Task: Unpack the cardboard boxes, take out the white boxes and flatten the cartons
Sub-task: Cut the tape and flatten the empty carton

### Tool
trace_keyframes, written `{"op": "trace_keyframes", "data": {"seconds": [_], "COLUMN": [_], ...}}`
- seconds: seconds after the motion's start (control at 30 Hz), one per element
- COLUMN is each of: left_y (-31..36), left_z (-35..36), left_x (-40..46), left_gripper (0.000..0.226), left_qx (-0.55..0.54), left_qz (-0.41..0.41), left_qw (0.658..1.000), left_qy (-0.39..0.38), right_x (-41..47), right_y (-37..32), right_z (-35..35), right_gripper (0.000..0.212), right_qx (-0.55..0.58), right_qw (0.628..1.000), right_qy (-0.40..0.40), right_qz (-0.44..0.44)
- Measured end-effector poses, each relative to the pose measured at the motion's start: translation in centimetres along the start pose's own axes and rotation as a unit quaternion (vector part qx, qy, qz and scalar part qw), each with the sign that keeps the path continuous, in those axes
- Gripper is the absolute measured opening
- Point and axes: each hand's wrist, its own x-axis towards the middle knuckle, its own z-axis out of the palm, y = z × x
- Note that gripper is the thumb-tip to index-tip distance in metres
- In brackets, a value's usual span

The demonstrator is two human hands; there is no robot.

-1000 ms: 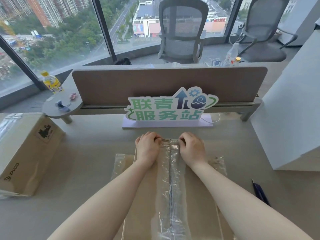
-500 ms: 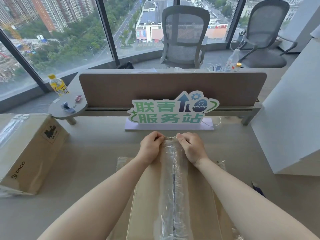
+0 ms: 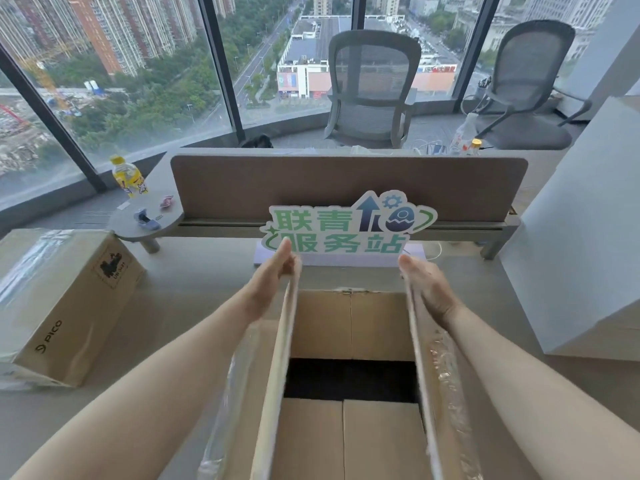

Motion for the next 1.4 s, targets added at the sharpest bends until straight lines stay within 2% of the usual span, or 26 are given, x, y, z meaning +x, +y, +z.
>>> {"op": "trace_keyframes", "data": {"seconds": [0.07, 0.13, 0.2, 0.23, 0.27, 0.33, 0.37, 0.4, 0.43, 0.5, 0.57, 0.63, 0.7, 0.8, 0.87, 0.93, 1.0, 1.07, 1.13, 1.23, 1.27, 1.33, 1.4], "left_y": [0.6, 0.7, 0.4, -0.1, -0.9, -2.6, -3.4, -4.3, -5.0, -6.6, -7.8, -8.4, -7.9, -6.5, -6.2, -6.3, -6.2, -5.9, -5.2, -3.1, -2.2, -0.8, -0.5], "left_z": [-2.6, -5.3, -7.8, -8.7, -9.6, -10.4, -10.0, -9.2, -8.0, -5.3, -3.0, -1.6, -0.7, 0.7, 1.8, 2.9, 3.4, 3.3, 2.5, 1.7, 1.6, 1.8, 2.0], "left_x": [-0.8, -1.6, -2.0, -2.1, -2.2, -2.8, -3.5, -4.1, -4.8, -5.9, -6.8, -7.1, -7.3, -7.4, -7.2, -6.8, -6.8, -7.1, -8.0, -8.8, -8.4, -7.0, -4.9], "left_gripper": [0.053, 0.039, 0.046, 0.050, 0.054, 0.065, 0.067, 0.065, 0.062, 0.068, 0.089, 0.105, 0.108, 0.110, 0.113, 0.112, 0.104, 0.095, 0.081, 0.055, 0.047, 0.043, 0.050], "left_qx": [0.047, 0.056, 0.064, 0.131, 0.252, 0.515, 0.569, 0.573, 0.547, 0.473, 0.415, 0.421, 0.481, 0.597, 0.652, 0.685, 0.694, 0.675, 0.625, 0.503, 0.441, 0.291, 0.168], "left_qz": [-0.001, -0.030, -0.058, -0.060, -0.051, -0.012, 0.001, 0.002, -0.002, -0.025, -0.068, -0.087, -0.059, -0.006, -0.019, -0.030, -0.025, -0.006, 0.033, 0.123, 0.119, 0.074, 0.070], "left_qw": [0.999, 0.997, 0.996, 0.990, 0.966, 0.856, 0.821, 0.819, 0.837, 0.880, 0.906, 0.902, 0.875, 0.802, 0.757, 0.727, 0.718, 0.736, 0.780, 0.849, 0.879, 0.939, 0.965], "left_qy": [-0.015, -0.037, -0.027, -0.001, 0.031, 0.050, 0.036, 0.014, -0.008, -0.041, -0.042, -0.031, -0.013, -0.018, -0.040, -0.049, -0.047, -0.045, -0.018, 0.109, 0.140, 0.167, 0.189], "right_x": [-0.4, -0.6, -0.8, -1.1, -1.5, -2.8, -3.7, -4.7, -5.6, -7.5, -8.8, -9.5, -9.4, -9.0, -8.6, -8.3, -8.2, -8.5, -9.1, -8.7, -7.9, -5.6, -3.3], "right_y": [-1.1, -1.6, -1.3, -1.2, -0.8, 0.4, 1.2, 2.1, 3.1, 4.6, 5.5, 5.8, 5.7, 5.0, 4.7, 4.7, 4.6, 4.3, 4.0, 3.2, 2.7, 1.3, -0.1], "right_z": [-2.4, -5.1, -7.6, -8.6, -9.5, -10.3, -10.0, -9.3, -8.2, -5.5, -2.9, -1.2, -0.7, -0.1, 1.1, 2.3, 3.1, 3.1, 2.5, 1.4, 1.1, 0.8, 1.0], "right_gripper": [0.073, 0.041, 0.010, 0.008, 0.020, 0.042, 0.048, 0.051, 0.053, 0.054, 0.049, 0.042, 0.048, 0.079, 0.098, 0.107, 0.102, 0.090, 0.073, 0.033, 0.022, 0.016, 0.016], "right_qx": [-0.027, -0.058, -0.153, -0.238, -0.332, -0.499, -0.554, -0.581, -0.574, -0.495, -0.390, -0.299, -0.298, -0.411, -0.511, -0.593, -0.635, -0.631, -0.587, -0.454, -0.408, -0.313, -0.236], "right_qw": [1.000, 0.997, 0.986, 0.968, 0.940, 0.863, 0.828, 0.808, 0.811, 0.853, 0.896, 0.930, 0.939, 0.908, 0.853, 0.794, 0.760, 0.769, 0.809, 0.877, 0.893, 0.923, 0.941], "right_qy": [-0.007, 0.000, 0.040, 0.061, 0.069, 0.038, 0.017, -0.003, -0.021, -0.063, -0.081, -0.040, 0.010, -0.023, -0.079, -0.114, -0.117, -0.088, -0.031, 0.107, 0.147, 0.204, 0.235], "right_qz": [0.013, 0.045, 0.046, 0.043, 0.045, 0.065, 0.079, 0.093, 0.113, 0.154, 0.196, 0.211, 0.174, 0.082, 0.067, 0.074, 0.076, 0.048, -0.015, -0.114, -0.118, -0.087, -0.052]}}
